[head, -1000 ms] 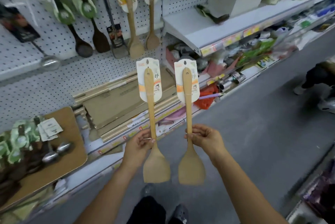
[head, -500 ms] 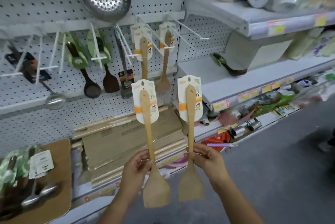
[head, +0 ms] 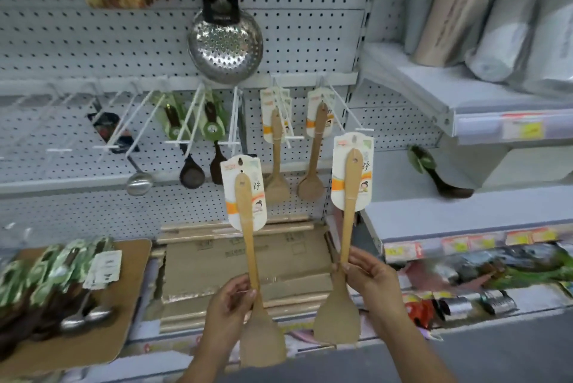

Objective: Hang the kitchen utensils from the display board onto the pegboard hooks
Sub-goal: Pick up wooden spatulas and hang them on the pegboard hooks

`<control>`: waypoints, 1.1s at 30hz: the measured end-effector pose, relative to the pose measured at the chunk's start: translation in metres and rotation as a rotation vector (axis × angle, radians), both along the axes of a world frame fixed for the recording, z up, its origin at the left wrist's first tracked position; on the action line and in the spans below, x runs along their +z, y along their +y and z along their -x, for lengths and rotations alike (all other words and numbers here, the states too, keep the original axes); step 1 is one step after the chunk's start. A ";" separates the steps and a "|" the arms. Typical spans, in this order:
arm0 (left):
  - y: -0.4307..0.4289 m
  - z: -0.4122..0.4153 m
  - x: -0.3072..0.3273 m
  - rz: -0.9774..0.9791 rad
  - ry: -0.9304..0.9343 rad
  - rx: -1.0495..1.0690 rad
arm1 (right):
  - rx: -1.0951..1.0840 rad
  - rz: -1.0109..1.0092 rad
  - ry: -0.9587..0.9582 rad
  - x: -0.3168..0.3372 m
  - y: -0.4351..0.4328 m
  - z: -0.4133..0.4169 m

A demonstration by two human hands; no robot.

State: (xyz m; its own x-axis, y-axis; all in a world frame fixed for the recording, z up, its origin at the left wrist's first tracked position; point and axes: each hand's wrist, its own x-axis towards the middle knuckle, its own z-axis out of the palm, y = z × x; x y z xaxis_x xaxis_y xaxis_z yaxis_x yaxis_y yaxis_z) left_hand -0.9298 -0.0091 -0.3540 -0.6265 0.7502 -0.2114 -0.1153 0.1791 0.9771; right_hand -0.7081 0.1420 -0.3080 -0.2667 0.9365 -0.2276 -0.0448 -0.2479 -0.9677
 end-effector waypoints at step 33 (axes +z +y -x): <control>0.028 -0.039 -0.006 -0.015 0.025 0.141 | 0.078 -0.050 -0.059 -0.011 0.096 0.030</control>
State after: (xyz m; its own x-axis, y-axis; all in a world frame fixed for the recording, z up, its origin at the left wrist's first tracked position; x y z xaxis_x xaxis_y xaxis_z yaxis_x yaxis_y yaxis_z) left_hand -0.8903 0.0186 -0.3601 -0.7308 0.6574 -0.1839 -0.1136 0.1486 0.9824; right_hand -0.7376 0.2385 -0.3191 -0.3271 0.9240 -0.1981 0.0299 -0.1994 -0.9795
